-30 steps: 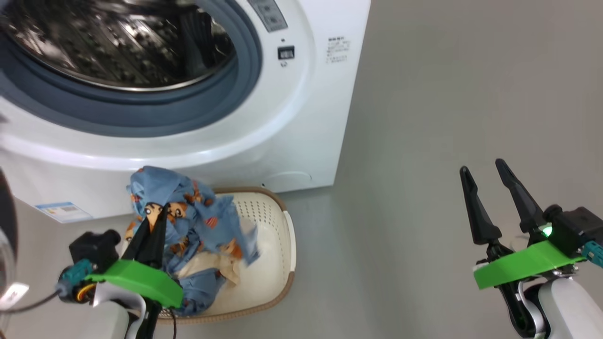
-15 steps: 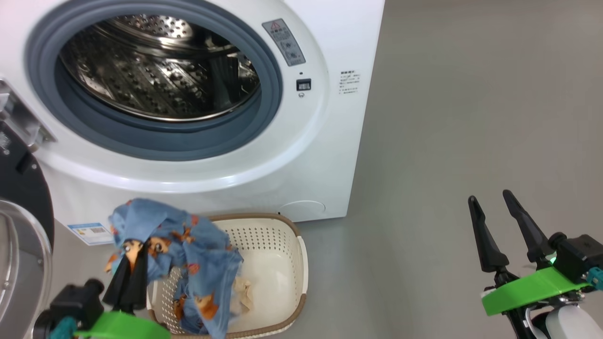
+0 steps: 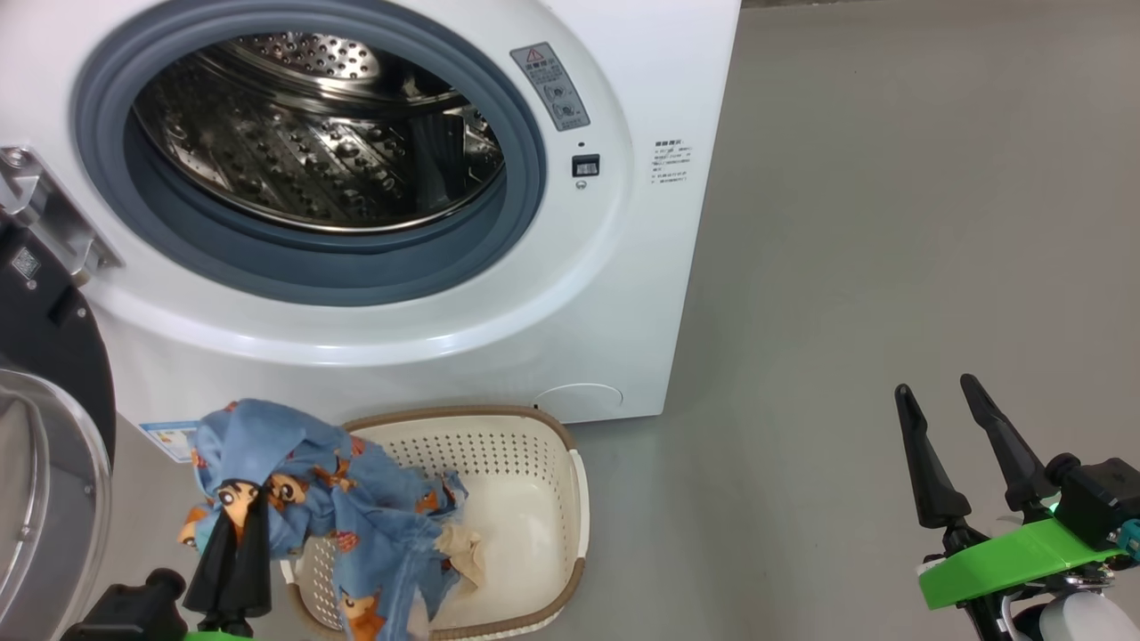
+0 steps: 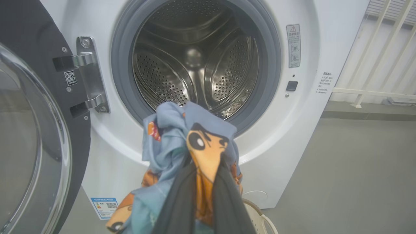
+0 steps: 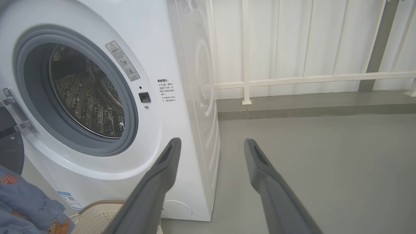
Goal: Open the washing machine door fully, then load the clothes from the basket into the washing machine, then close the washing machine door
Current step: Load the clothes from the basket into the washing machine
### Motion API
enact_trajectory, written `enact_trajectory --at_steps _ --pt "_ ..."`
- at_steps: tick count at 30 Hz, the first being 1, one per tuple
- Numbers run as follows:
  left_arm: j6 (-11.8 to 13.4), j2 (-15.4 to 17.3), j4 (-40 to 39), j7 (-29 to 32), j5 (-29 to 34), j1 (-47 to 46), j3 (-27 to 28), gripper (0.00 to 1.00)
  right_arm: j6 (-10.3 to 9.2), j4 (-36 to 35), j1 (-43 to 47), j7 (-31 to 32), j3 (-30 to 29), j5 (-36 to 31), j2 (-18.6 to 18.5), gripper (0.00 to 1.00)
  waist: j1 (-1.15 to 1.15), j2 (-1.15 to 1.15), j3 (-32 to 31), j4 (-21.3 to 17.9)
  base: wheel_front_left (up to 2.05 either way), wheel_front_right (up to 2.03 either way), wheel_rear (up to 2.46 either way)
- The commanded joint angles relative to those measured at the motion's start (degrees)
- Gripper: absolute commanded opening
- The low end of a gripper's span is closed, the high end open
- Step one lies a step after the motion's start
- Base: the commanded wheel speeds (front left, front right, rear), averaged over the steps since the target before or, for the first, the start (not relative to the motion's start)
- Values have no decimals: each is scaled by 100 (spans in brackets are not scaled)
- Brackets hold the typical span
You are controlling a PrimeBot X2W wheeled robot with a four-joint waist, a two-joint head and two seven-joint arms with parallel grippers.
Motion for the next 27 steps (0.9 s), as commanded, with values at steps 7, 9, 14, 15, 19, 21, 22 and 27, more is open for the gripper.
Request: enact_trajectory --at_steps 7,9,14,15,19,21,22,27 --pt "-58 27 -155 -52 95 -388 300 0 42 -207 -84 -46 84 66 -61 100 0 0 245 -81 0 0 0" --pt "-69 34 -118 -52 99 -580 318 0 42 -213 -116 -46 80 70 -52 100 0 0 353 -102 0 0 0" --pt "-92 120 84 -52 112 -1293 371 0 42 -249 -271 -46 86 79 -20 100 0 0 706 -172 0 0 0" --pt "-96 137 143 -52 106 -1461 391 0 42 -255 -314 -46 93 79 -11 100 0 0 782 -195 0 0 0" --pt "-108 202 393 -52 71 -2172 507 0 42 -273 -487 -46 96 74 32 100 0 0 1075 -295 0 0 0" --pt "-111 258 573 -52 96 -2540 545 0 42 -282 -576 -46 94 74 51 100 0 0 1214 -344 0 0 0" --pt "-110 279 652 -52 120 -2733 573 0 42 -288 -619 -46 99 74 58 100 0 0 1282 -367 0 0 0" --pt "-53 414 1242 -52 279 -3705 689 0 42 -320 -835 -46 145 72 107 100 0 0 1628 -493 0 0 0"
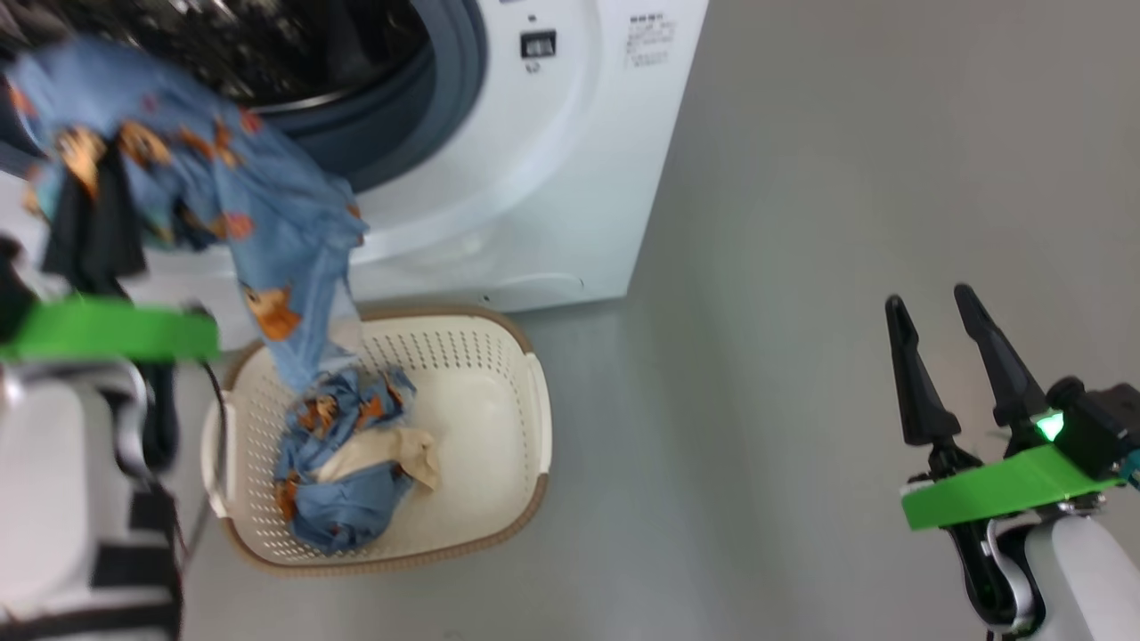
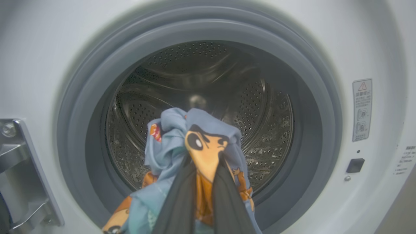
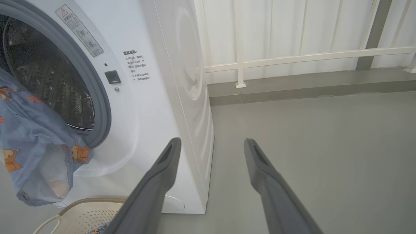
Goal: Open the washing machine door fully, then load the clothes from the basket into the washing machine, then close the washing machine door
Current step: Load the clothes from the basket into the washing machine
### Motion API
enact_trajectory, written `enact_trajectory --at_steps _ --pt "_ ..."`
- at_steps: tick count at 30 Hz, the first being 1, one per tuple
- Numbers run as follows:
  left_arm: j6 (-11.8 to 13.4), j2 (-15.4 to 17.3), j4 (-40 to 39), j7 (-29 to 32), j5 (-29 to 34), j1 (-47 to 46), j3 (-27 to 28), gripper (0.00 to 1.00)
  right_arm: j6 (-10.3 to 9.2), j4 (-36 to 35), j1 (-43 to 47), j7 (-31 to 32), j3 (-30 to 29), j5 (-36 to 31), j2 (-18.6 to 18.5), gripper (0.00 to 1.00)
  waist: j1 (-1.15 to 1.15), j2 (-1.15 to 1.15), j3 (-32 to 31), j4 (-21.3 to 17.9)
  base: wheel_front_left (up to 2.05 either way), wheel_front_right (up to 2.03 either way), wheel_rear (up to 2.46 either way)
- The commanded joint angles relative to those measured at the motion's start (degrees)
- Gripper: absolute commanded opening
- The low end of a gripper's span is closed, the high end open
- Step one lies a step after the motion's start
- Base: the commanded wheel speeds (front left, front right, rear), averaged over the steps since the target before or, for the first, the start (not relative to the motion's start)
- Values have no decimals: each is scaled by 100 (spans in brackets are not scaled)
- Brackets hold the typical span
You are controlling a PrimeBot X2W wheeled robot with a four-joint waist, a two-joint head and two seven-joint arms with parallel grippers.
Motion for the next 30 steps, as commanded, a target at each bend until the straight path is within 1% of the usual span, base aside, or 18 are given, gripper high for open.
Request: enact_trajectory --at_steps 1,6,9,10,17,23,30 --pt "46 255 2 -36 67 -314 207 0 42 -161 -142 -46 130 72 -40 100 0 0 313 -172 0 0 0" --pt "62 390 793 -36 203 -1229 270 0 42 -178 -372 -46 199 72 24 100 0 0 665 -315 0 0 0" --pt "57 464 1387 -36 272 -1759 252 0 42 -187 -510 -46 244 71 64 100 0 0 871 -394 0 0 0" --pt "55 490 1762 -36 300 -2081 237 0 42 -192 -595 -46 268 71 90 100 0 0 984 -442 0 0 0" --pt "32 579 3010 -36 343 -3078 136 0 42 -190 -832 -46 373 76 166 100 0 0 1286 -604 0 0 0" --pt "9 812 3832 -36 375 -3803 40 0 42 -205 -985 -46 502 91 225 100 0 0 1528 -786 0 0 0" --pt "7 1033 4506 -25 417 -4424 -72 0 42 -217 -1075 -46 570 105 274 100 0 0 1774 -957 0 0 0"
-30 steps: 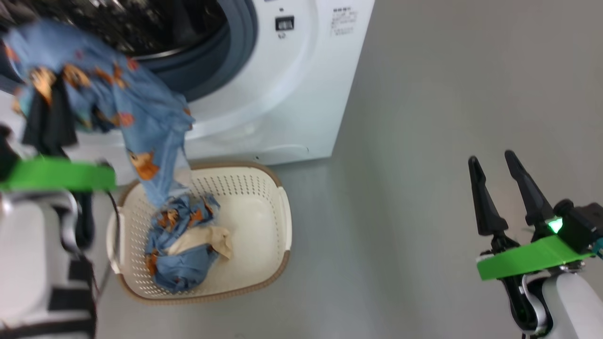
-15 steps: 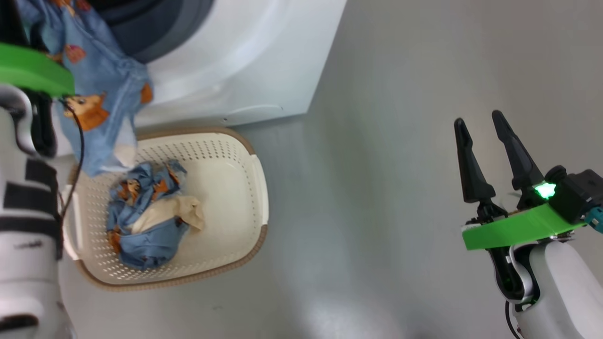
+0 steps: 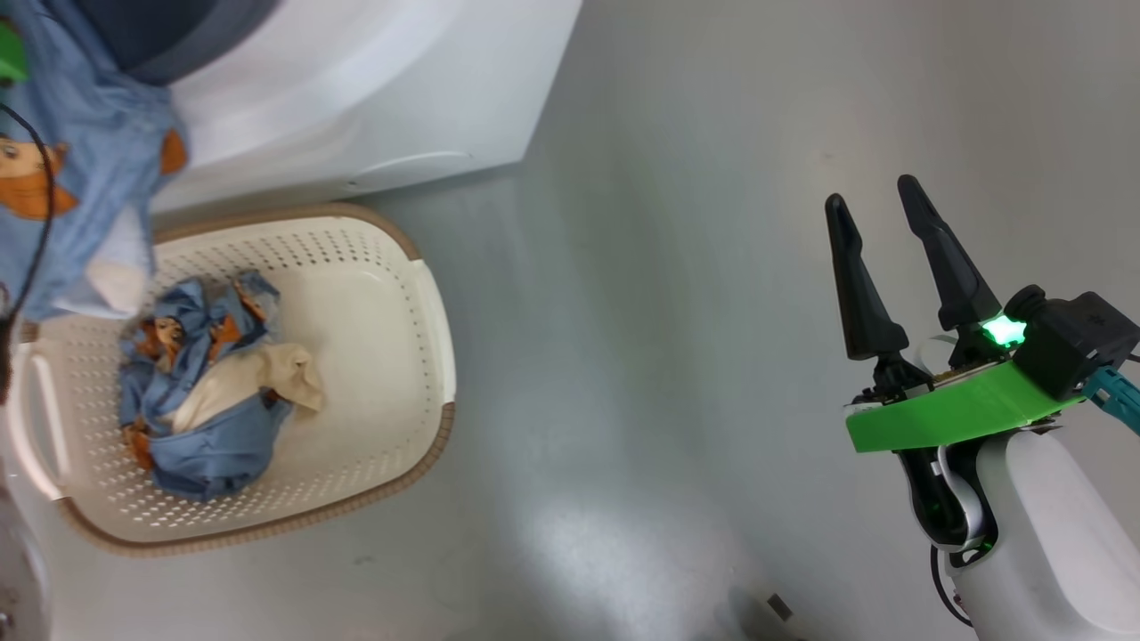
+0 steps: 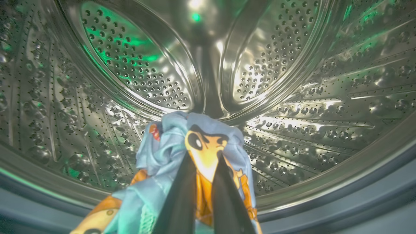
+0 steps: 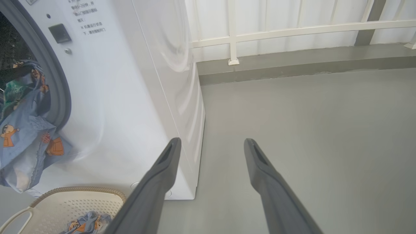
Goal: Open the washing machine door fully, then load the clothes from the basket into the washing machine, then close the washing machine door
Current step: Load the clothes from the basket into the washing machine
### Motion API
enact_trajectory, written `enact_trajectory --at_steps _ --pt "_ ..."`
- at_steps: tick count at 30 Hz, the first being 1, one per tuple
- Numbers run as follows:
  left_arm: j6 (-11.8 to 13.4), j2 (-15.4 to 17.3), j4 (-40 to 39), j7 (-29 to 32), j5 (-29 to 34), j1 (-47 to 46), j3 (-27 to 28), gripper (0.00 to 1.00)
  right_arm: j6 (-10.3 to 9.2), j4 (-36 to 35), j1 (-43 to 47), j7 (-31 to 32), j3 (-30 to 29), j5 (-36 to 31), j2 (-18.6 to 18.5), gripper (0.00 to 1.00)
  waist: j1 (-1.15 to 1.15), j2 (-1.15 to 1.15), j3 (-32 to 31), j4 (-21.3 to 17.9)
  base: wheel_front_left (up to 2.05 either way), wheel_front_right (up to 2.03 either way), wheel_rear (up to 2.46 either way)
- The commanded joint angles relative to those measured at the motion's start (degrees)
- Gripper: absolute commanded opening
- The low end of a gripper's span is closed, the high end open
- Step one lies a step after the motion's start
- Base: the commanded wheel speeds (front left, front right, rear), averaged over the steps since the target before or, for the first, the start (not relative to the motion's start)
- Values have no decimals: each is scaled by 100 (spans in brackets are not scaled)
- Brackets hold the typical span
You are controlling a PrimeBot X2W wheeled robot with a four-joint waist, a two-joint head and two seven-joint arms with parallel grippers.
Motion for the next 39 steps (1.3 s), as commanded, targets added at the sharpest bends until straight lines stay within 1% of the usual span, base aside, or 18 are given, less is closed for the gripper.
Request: enact_trajectory --at_steps 1,5,7,11,13,14,19,21,22,23,24,29,39 --pt "13 314 -35 -27 45 -153 -15 0 42 -143 28 -45 107 87 0 100 0 0 133 -118 0 0 0" --pt "57 410 78 -31 155 -349 -145 0 42 -159 40 -45 137 88 33 100 0 0 216 -185 0 0 0" --pt "109 452 -34 -33 223 -457 -209 0 42 -168 41 -45 154 89 42 100 0 0 263 -212 0 0 0" --pt "312 539 -855 -35 331 -552 -211 0 42 -194 -7 -45 170 87 67 100 0 0 388 -246 0 0 0" --pt "358 566 -1336 -35 395 -511 -204 0 42 -205 -40 -45 179 85 81 100 0 0 443 -262 0 0 0" --pt "358 566 -1336 -35 395 -511 -204 0 42 -205 -40 -45 179 85 81 100 0 0 443 -262 0 0 0" --pt "443 578 -2483 -36 548 -245 -120 0 42 -241 -105 -45 195 87 107 100 0 0 554 -276 0 0 0" --pt "487 569 -2809 -36 585 -110 -50 0 42 -257 -126 -45 200 88 119 100 0 0 588 -275 0 0 0" --pt "487 548 -2807 -36 564 -26 -1 11 42 -261 -132 -45 206 88 126 100 0 0 593 -269 0 0 0" --pt "477 530 -2683 -36 549 52 26 38 42 -260 -130 -45 216 88 132 100 0 0 591 -261 0 0 0" --pt "457 533 -2566 -36 573 93 14 100 42 -258 -127 -45 227 88 136 100 0 0 589 -254 0 0 0" --pt "446 509 -2221 -36 537 104 121 100 42 -248 -128 -45 259 83 155 100 0 0 582 -212 0 0 0" --pt "390 376 -2205 -37 543 320 243 100 42 -222 -189 -45 291 84 111 100 0 0 509 -120 0 0 0"
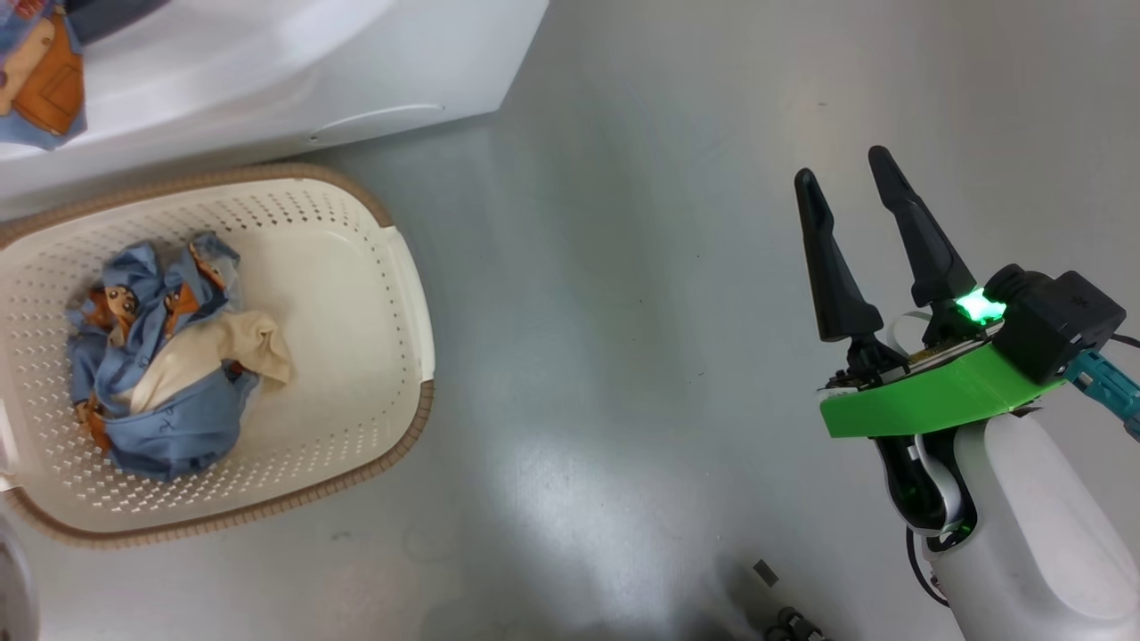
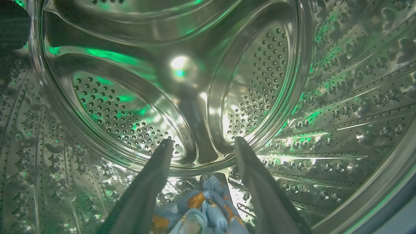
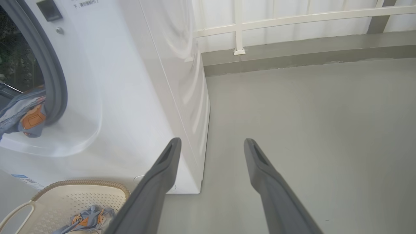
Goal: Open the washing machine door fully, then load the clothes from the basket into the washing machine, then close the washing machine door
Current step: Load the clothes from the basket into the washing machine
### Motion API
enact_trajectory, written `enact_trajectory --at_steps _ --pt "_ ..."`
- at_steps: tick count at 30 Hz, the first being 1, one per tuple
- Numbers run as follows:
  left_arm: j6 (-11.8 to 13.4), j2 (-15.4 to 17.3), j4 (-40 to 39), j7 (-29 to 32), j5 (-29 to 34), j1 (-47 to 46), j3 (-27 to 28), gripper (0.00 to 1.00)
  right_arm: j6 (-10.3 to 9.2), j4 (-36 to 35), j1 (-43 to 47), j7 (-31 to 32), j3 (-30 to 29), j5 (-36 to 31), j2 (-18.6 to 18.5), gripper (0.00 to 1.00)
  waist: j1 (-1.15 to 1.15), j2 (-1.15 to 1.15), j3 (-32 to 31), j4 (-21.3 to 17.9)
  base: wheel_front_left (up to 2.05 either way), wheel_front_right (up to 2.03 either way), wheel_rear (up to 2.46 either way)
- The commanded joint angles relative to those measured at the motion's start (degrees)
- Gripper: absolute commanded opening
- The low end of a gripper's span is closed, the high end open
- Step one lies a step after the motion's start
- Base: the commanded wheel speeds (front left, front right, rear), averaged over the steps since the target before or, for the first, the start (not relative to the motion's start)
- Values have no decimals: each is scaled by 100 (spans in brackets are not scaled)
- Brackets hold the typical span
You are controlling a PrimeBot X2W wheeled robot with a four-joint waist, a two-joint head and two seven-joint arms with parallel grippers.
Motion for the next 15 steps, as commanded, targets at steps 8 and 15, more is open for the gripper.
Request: enact_trajectory --at_steps 8,15 --pt "-68 -27 -317 -29 -50 625 283 100 42 -91 84 -45 57 69 -124 100 0 0 -178 144 0 0 0" --pt "-112 -291 -770 -29 -45 1343 525 100 42 -60 127 -45 -1 55 -221 100 0 0 -503 291 0 0 0"
